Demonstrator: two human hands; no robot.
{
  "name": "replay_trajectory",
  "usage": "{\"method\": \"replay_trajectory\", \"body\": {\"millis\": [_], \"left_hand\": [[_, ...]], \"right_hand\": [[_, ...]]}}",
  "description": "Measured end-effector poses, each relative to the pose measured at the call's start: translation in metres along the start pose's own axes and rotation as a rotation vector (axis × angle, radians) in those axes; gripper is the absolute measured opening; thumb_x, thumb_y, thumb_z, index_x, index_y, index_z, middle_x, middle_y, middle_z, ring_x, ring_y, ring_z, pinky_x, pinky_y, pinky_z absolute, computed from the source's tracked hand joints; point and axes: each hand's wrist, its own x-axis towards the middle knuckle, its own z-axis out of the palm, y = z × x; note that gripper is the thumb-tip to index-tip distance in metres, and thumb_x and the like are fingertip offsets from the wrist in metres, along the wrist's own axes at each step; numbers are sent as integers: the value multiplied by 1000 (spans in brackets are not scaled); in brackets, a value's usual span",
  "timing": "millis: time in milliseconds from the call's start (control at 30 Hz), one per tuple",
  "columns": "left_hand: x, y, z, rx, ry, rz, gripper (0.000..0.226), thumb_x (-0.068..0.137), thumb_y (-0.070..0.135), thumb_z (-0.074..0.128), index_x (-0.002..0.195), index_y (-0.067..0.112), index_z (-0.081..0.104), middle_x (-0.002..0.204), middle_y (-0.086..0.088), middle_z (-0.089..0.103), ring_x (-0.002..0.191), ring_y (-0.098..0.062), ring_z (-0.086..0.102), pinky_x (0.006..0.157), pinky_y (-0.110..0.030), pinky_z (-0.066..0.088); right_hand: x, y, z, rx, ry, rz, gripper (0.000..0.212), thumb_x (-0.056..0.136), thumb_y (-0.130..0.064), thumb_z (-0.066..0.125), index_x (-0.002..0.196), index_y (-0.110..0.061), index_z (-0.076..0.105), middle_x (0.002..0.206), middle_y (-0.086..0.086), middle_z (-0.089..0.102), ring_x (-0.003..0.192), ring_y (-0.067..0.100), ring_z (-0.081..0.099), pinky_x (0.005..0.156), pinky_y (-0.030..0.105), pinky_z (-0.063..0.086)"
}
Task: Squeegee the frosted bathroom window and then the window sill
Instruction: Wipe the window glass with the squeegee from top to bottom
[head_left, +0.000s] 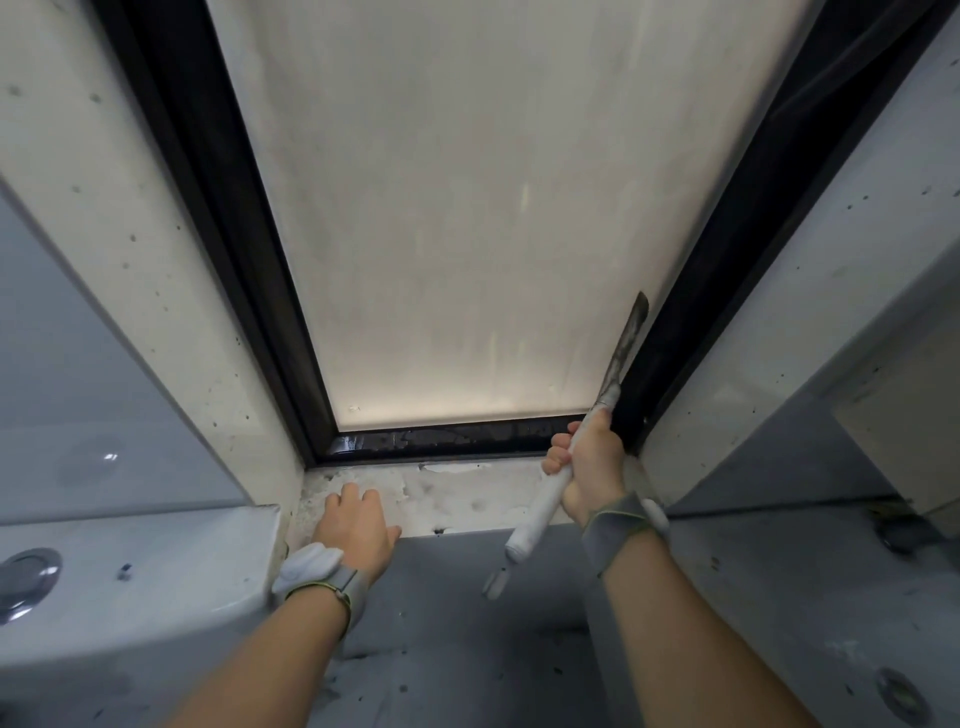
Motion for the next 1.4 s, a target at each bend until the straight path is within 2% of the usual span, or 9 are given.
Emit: {"method": "replay_trajectory", "body": {"millis": [133,300,533,733,800,900,1067,1233,1400], "left_hand": [[1,-1,1,-8,15,-12,35,100,39,44,126,17,50,135,-8,43,123,-28,42,101,-37,42],[1,3,1,-20,-2,-50,27,101,26,42,125,17,50,134,-7,42,124,-28,41,97,-37,44],[2,11,1,7,-11,-74,30,99,22,43,127,14,48,135,-10,42,122,-30,42,100,-36,42],[-2,8,2,-19,16,-62,30,101,25,38,126,14,49,135,-10,43,124,-29,41,102,-37,42],[-3,8,2,-23,19,-71,30,101,25,38,126,14,49,135,-10,43,124,-29,41,102,-37,41],[-4,9,-1,-29,19,-77,30,100,25,38,126,14,49,135,-9,43,124,-29,41,102,-37,42],[-5,8,0,-24,10,-68,30,99,22,38,126,14,49,135,-9,43,124,-29,41,102,-37,42],[-6,9,-1,-30,11,-63,30,98,21,39,126,13,49,135,-9,43,124,-29,41,101,-37,42],[-6,10,-1,-22,6,-61,32,99,25,39,127,13,49,135,-10,43,124,-29,40,102,-38,41]], "right_hand": [[-20,36,27,-50,-62,0,67,86,-80,34,85,-14,39,44,-4,33,33,13,27,36,19,28],[-42,71,52,-122,-114,12,50,99,-58,29,86,-11,42,47,0,39,35,16,33,39,23,33],[-44,79,34,-316,-169,-34,54,96,-62,29,86,-11,47,48,-1,44,35,16,38,38,24,36],[-30,62,-11,-717,-57,-362,56,89,-70,24,88,-20,51,69,9,59,50,25,58,52,42,52],[-25,50,-22,-796,-61,-471,49,89,-68,25,88,-27,53,68,4,61,52,21,61,49,38,52],[-21,40,-23,-791,-154,-548,39,88,-60,27,89,-33,55,60,-4,56,44,11,55,41,26,46],[-13,54,-19,-782,-239,-562,28,106,-41,28,97,-25,49,63,-1,55,47,13,52,45,28,47],[-3,66,-19,-728,-266,-509,24,104,-50,26,99,-39,47,57,-4,55,46,11,51,44,24,46],[11,79,-21,-738,-231,-495,33,102,-56,25,106,-33,48,52,-8,52,47,12,49,48,31,44]]}}
